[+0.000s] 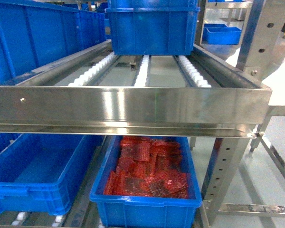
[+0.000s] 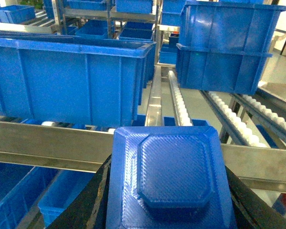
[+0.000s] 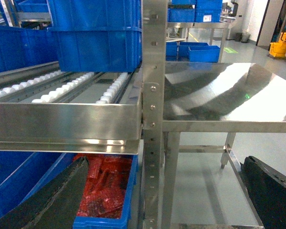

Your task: Pick blue part to blue bin on bottom shelf

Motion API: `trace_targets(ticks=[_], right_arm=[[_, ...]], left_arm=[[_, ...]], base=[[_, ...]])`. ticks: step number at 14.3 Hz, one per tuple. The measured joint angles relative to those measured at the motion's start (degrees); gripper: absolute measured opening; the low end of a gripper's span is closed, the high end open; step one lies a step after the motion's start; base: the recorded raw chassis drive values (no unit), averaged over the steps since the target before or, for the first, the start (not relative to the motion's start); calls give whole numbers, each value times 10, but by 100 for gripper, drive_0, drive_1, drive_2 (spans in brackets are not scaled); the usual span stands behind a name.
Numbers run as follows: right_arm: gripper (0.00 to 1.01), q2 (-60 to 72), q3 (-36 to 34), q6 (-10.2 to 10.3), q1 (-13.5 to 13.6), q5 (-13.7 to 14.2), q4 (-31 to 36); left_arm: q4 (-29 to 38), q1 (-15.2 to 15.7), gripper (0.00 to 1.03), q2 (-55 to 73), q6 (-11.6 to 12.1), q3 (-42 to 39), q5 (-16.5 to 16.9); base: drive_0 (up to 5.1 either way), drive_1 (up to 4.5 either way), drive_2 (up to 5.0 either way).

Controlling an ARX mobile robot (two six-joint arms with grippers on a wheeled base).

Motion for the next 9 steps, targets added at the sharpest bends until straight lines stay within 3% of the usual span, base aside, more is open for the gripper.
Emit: trace_targets(ticks=[9], right_arm=[[98, 0, 0, 0, 0, 0, 1]], left_arm=[[0, 0, 43, 0, 0, 0, 0]], base=[[-499, 246, 246]])
